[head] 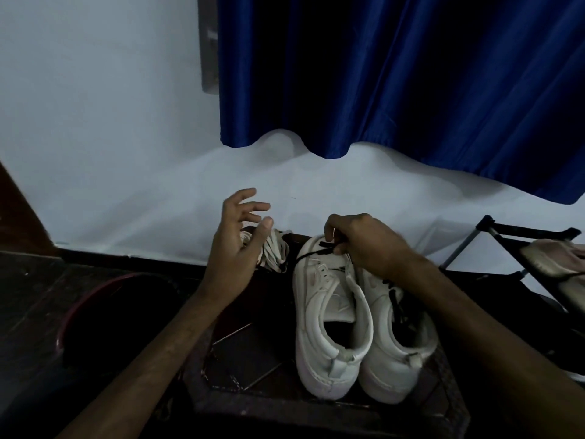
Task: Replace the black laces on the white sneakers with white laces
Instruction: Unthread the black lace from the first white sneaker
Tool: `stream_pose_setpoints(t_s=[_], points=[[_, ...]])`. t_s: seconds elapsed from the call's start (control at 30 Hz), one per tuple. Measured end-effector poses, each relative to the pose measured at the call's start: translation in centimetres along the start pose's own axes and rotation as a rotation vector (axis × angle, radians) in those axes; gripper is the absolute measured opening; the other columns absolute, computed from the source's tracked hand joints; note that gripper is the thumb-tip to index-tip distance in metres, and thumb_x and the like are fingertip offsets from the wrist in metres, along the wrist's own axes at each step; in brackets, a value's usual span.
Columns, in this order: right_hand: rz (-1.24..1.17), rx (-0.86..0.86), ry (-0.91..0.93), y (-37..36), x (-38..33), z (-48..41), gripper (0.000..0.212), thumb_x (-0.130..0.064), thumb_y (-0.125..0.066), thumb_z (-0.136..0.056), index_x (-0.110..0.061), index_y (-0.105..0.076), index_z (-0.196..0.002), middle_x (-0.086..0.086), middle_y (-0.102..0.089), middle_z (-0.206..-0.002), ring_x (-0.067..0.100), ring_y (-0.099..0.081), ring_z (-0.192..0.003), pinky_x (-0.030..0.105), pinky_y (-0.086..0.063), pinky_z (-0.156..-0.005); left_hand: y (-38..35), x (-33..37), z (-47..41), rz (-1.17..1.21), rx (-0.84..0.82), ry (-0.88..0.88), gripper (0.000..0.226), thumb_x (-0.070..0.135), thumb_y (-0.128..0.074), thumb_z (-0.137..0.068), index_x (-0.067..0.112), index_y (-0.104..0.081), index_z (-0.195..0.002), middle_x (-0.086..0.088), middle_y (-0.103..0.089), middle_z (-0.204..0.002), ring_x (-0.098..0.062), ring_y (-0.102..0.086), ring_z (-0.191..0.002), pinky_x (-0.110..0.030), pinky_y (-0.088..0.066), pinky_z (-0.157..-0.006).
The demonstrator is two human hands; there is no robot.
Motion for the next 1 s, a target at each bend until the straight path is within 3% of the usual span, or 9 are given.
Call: stream_pose_setpoints(t_s=[0.17,0.33,0.43,0.5,0.6,0.67,0.8,0.9,1.0], points=[[-0.138,0.245,0.08,5.2,-3.0,0.9,0.019,-0.001,-0.069,-0.085,-0.011,-0.073,-0.1,0.001,-0.068,-0.092,0.016,-0.064,-0.083,0.031,-0.05,-0.077,0.4,0.9,0.0,0.046,-0.069,0.021,0.054,0.038,-0.056,-0.092,0.022,-0.039,-0.141,0.01,-0.055,-0.136,-0.008,-0.051,-0.123,-0.02,-0.041,-0.097],[-0.558,0.426,0.117,12.4,-9.1,2.0,0.011,-0.005,-0.068,-0.088,-0.014,-0.074,-0.094,0.004,-0.075,-0.093,0.011,-0.069,-0.082,0.025,-0.056,-0.079,-4.3,5.8,1.0,0.185,-0.36,0.036,0.065,0.051,-0.055,-0.089,0.029,-0.034,-0.146,0.011,-0.046,-0.148,-0.002,-0.039,-0.137,-0.018,-0.039,-0.105],[-0.925,0.432,0.131,13.6,-11.3,2.1,0.017,0.003,-0.061,-0.092,-0.012,-0.068,-0.09,0.004,-0.073,-0.09,0.012,-0.068,-0.078,0.026,-0.057,-0.074,-5.1,8.2,2.4,0.315,-0.383,0.091,0.03,0.038,-0.044,-0.101,0.018,-0.066,-0.109,0.006,-0.073,-0.1,-0.01,-0.066,-0.098,-0.022,-0.051,-0.089],[-1.08,0.495,0.083,13.9,-11.5,2.7,0.015,0.005,-0.057,-0.094,-0.006,-0.067,-0.093,0.001,-0.07,-0.088,0.01,-0.065,-0.074,0.026,-0.058,-0.073,-2.4,8.2,2.5,0.447,-0.194,0.151,0.039,0.042,-0.041,-0.096,0.019,-0.063,-0.073,0.007,-0.059,-0.063,-0.01,-0.058,-0.065,-0.026,-0.053,-0.08],[-1.283,0.521,-0.093,10.8,-10.6,3.7,0.022,0.005,-0.055,-0.095,-0.009,-0.066,-0.084,0.0,-0.066,-0.079,0.012,-0.059,-0.063,0.031,-0.061,-0.073,0.7,4.8,3.3,0.776,0.03,0.339,0.046,0.053,-0.039,-0.09,0.017,-0.042,-0.061,0.004,-0.035,-0.057,-0.01,-0.036,-0.05,-0.025,-0.055,-0.06],[-1.214,0.478,-0.206,6.9,-10.7,4.2,0.019,0.0,-0.06,-0.093,-0.012,-0.069,-0.081,0.002,-0.066,-0.077,0.013,-0.059,-0.059,0.042,-0.061,-0.074,1.2,2.2,4.7,0.836,0.053,0.466,0.049,0.05,-0.041,-0.093,0.017,-0.049,-0.058,0.001,-0.045,-0.059,-0.013,-0.046,-0.054,-0.023,-0.05,-0.051],[-0.544,0.33,-0.275,0.4,-12.7,5.4,0.009,-0.01,-0.064,-0.086,-0.008,-0.072,-0.091,0.009,-0.073,-0.091,0.026,-0.067,-0.084,0.038,-0.052,-0.075,1.3,0.3,6.3,0.193,-0.167,0.255,0.029,0.015,-0.047,-0.102,0.016,-0.07,-0.085,-0.007,-0.068,-0.089,-0.016,-0.062,-0.085,-0.032,-0.048,-0.08],[-0.276,0.302,-0.26,-0.9,-14.1,6.2,0.009,-0.007,-0.055,-0.086,-0.007,-0.062,-0.093,0.011,-0.064,-0.102,0.03,-0.061,-0.095,0.03,-0.036,-0.066,0.8,0.8,6.2,-0.44,-0.421,-0.22,0.011,0.009,-0.057,-0.092,0.013,-0.067,-0.096,-0.004,-0.061,-0.097,-0.015,-0.059,-0.088,-0.031,-0.048,-0.078],[-0.149,0.225,-0.262,-1.2,-14.9,5.8,0.02,-0.003,-0.053,-0.086,-0.006,-0.059,-0.105,0.014,-0.061,-0.111,0.034,-0.06,-0.102,0.035,-0.041,-0.073,0.8,0.3,6.4,-0.631,-0.558,-0.28,0.022,0.014,-0.063,-0.082,0.016,-0.067,-0.103,-0.002,-0.062,-0.107,-0.02,-0.062,-0.095,-0.037,-0.052,-0.077]])
Point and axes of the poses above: each hand's wrist, its own z-axis away from the middle knuckle, its own y-axis out of the back of the hand, x = y × z, the point moved 7 cm from there along -z, towards the middle knuckle
